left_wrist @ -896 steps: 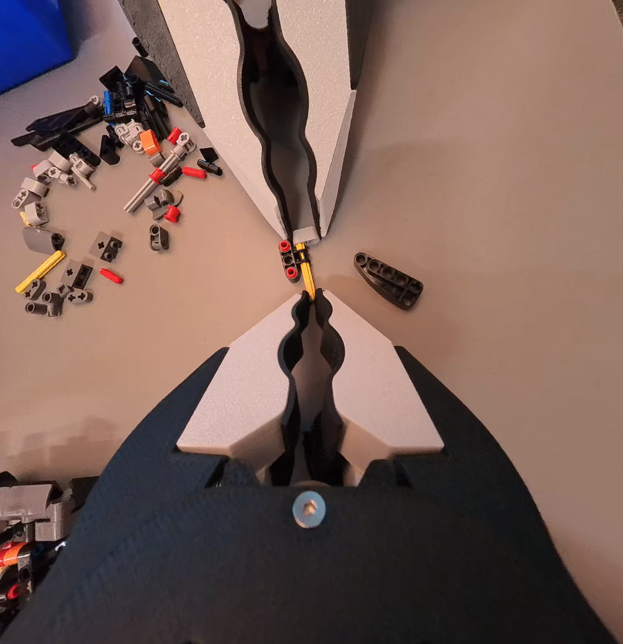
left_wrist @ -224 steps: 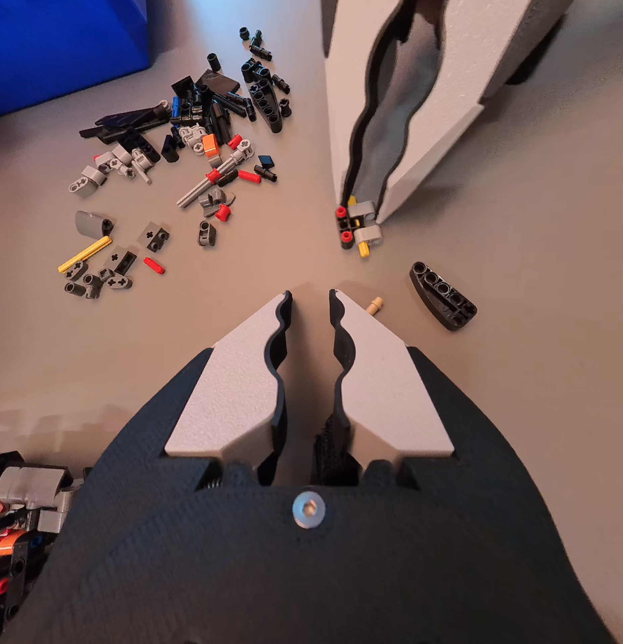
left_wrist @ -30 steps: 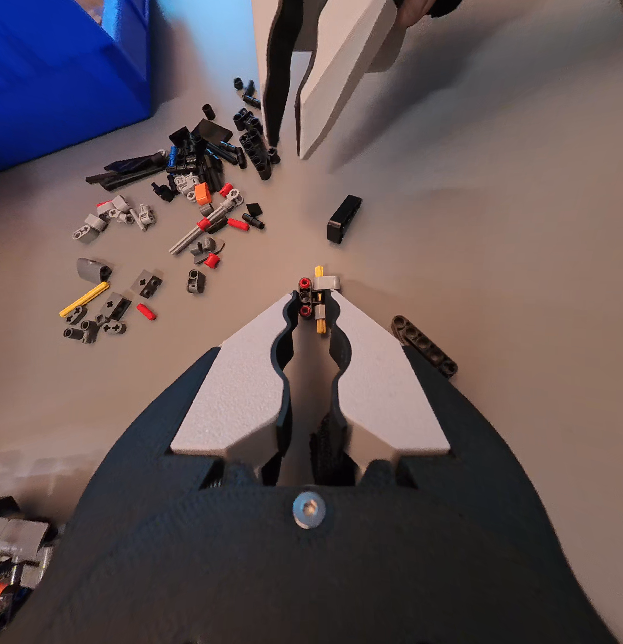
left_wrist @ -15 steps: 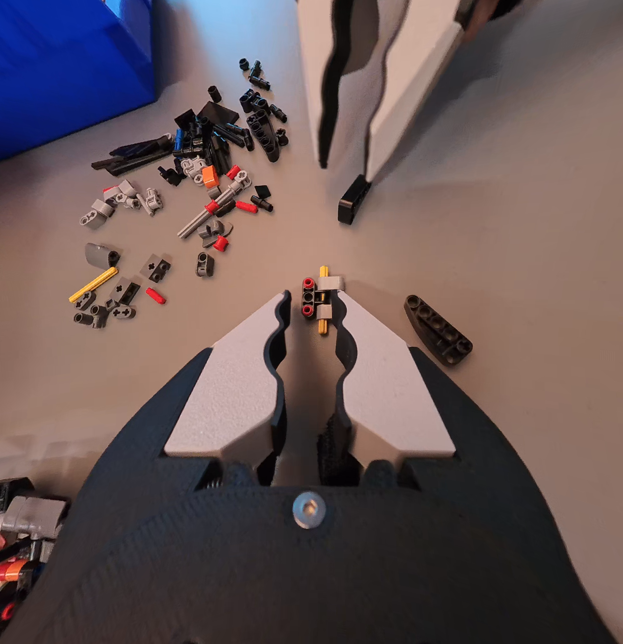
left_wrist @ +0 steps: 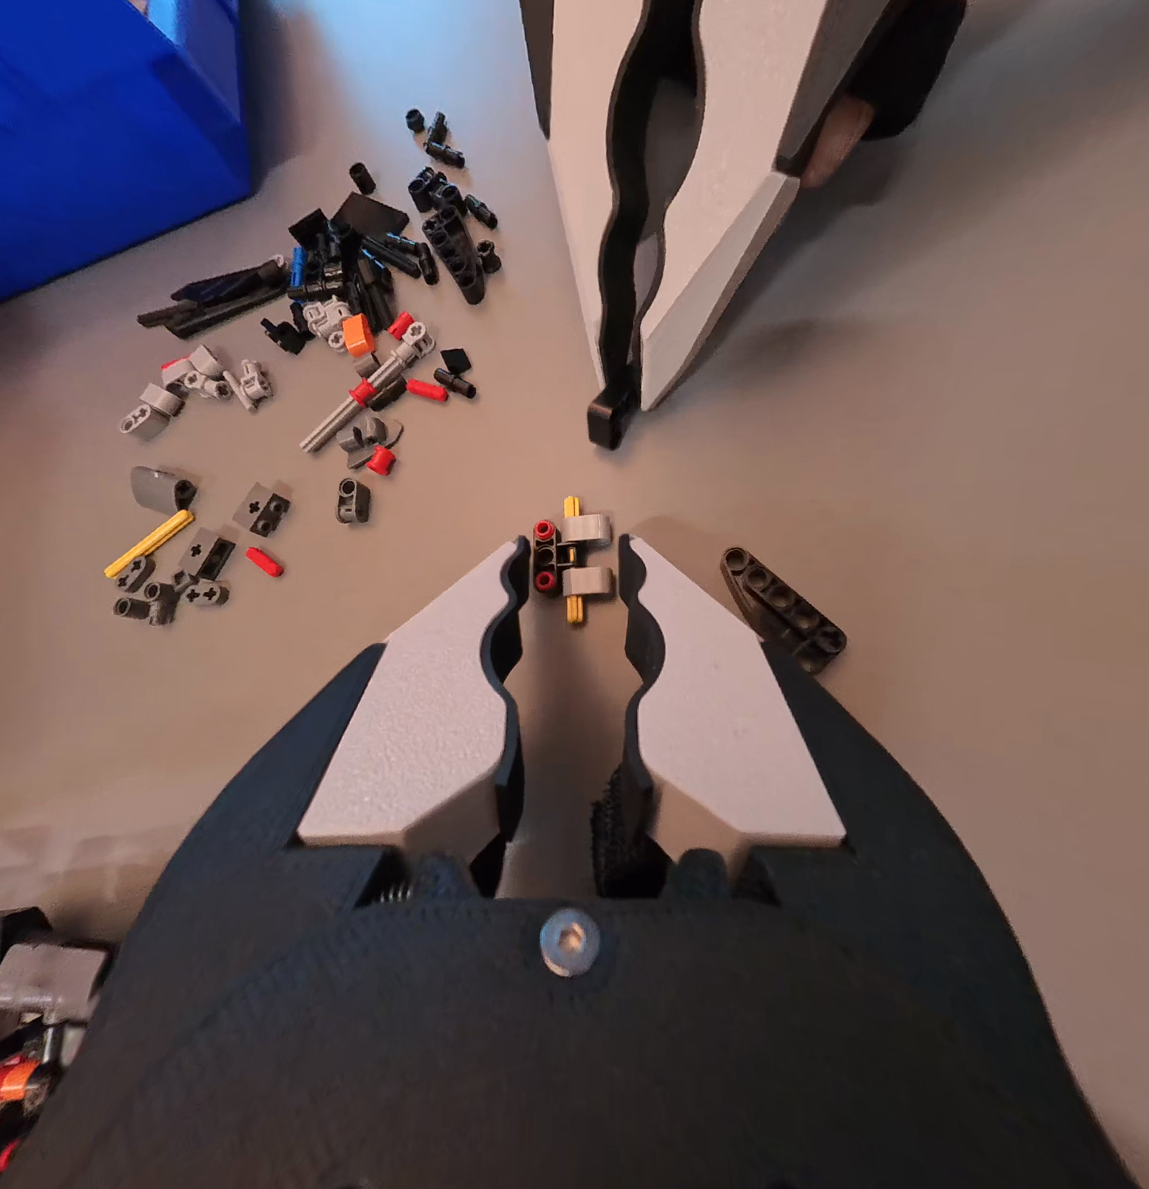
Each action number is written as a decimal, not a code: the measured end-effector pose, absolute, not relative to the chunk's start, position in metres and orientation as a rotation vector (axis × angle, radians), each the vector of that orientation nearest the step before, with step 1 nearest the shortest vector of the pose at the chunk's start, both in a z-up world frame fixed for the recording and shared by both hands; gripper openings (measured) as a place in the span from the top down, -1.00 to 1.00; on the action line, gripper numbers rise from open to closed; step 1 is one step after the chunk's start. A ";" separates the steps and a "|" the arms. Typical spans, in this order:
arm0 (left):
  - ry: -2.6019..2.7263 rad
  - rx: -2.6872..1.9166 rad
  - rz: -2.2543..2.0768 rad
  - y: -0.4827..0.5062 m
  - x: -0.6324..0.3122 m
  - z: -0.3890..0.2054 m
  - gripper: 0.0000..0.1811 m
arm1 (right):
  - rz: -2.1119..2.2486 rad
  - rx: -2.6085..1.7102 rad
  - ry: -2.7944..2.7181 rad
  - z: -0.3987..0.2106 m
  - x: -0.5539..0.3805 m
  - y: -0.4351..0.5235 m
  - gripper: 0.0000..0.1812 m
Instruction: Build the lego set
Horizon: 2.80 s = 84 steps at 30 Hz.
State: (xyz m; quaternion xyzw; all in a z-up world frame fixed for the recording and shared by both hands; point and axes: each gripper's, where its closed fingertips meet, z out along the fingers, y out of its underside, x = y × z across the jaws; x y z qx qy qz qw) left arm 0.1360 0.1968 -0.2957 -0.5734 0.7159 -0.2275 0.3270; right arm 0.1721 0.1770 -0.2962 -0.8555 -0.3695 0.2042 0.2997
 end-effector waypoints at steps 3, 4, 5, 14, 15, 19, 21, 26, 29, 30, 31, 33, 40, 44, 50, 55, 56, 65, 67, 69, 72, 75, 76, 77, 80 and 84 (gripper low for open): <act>1.863 -1.519 -0.599 0.199 0.136 -0.296 0.76 | 0.619 -2.289 -0.911 -0.296 0.171 0.178 0.84; 1.864 -1.517 -0.597 0.199 0.136 -0.296 0.76 | 0.605 -2.284 -0.904 -0.295 0.174 0.180 0.78; 1.865 -1.516 -0.595 0.199 0.136 -0.296 0.76 | 0.583 -2.268 -0.905 -0.292 0.176 0.182 0.73; 1.852 -1.517 -0.595 0.201 0.136 -0.296 0.76 | 0.424 -2.193 -0.952 -0.281 0.191 0.213 0.84; 1.848 -1.521 -0.594 0.202 0.136 -0.296 0.76 | 0.403 -2.205 -0.941 -0.282 0.192 0.216 0.85; 1.846 -1.521 -0.593 0.203 0.136 -0.296 0.76 | 0.312 -2.270 -0.931 -0.293 0.192 0.223 0.83; 1.845 -1.520 -0.592 0.203 0.136 -0.296 0.76 | 0.268 -2.291 -0.895 -0.296 0.195 0.227 0.79; 1.846 -1.518 -0.593 0.203 0.136 -0.296 0.76 | 0.336 -2.307 -0.833 -0.298 0.193 0.232 0.75; 1.845 -1.518 -0.592 0.203 0.136 -0.296 0.76 | 0.322 -2.310 -0.821 -0.298 0.194 0.236 0.78; 1.845 -1.518 -0.593 0.203 0.136 -0.296 0.76 | 0.323 -2.312 -0.808 -0.298 0.193 0.237 0.78; 1.845 -1.518 -0.593 0.203 0.136 -0.296 0.76 | 0.331 -2.314 -0.797 -0.298 0.192 0.238 0.77; 1.845 -1.518 -0.594 0.203 0.136 -0.296 0.76 | 0.325 -2.313 -0.768 -0.298 0.192 0.241 0.75; 1.845 -1.518 -0.595 0.203 0.136 -0.296 0.76 | 0.294 -2.295 -0.756 -0.298 0.189 0.249 0.91; 1.846 -1.513 -0.592 0.203 0.136 -0.296 0.76 | 0.288 -2.282 -0.772 -0.298 0.190 0.248 0.97; 1.834 -1.506 -0.576 0.205 0.136 -0.295 0.69 | 0.361 -2.233 -0.773 -0.288 0.190 0.240 0.97; 1.798 -1.465 -0.578 0.205 0.138 -0.284 0.53 | 0.562 -2.154 -0.742 -0.268 0.180 0.232 0.98; 1.783 -1.456 -0.579 0.206 0.139 -0.280 0.52 | 0.595 -2.137 -0.743 -0.264 0.178 0.231 0.98; 1.608 -1.302 -0.449 0.224 0.140 -0.244 0.58 | 1.049 -1.951 -0.789 -0.227 0.139 0.222 0.98; 1.595 -1.278 -0.426 0.225 0.140 -0.241 0.60 | 1.091 -1.938 -0.805 -0.227 0.134 0.220 0.98; 1.596 -1.263 -0.430 0.223 0.141 -0.240 0.63 | 1.158 -1.910 -0.814 -0.227 0.129 0.216 0.98; 1.606 -1.249 -0.426 0.221 0.142 -0.241 0.68 | 1.249 -1.872 -0.812 -0.224 0.126 0.210 0.98; 1.612 -1.225 -0.440 0.216 0.145 -0.240 0.74 | 1.269 -1.860 -0.819 -0.224 0.125 0.209 0.98; 1.613 -1.221 -0.439 0.215 0.145 -0.240 0.76 | 1.286 -1.847 -0.825 -0.223 0.124 0.207 0.98; 1.616 -1.218 -0.438 0.215 0.146 -0.240 0.77 | 1.308 -1.835 -0.827 -0.222 0.122 0.206 0.98; 1.631 -1.207 -0.438 0.212 0.147 -0.241 0.83 | 1.350 -1.818 -0.835 -0.221 0.117 0.203 0.98; 1.627 -1.199 -0.446 0.210 0.147 -0.238 0.85 | 1.386 -1.793 -0.831 -0.218 0.117 0.201 0.98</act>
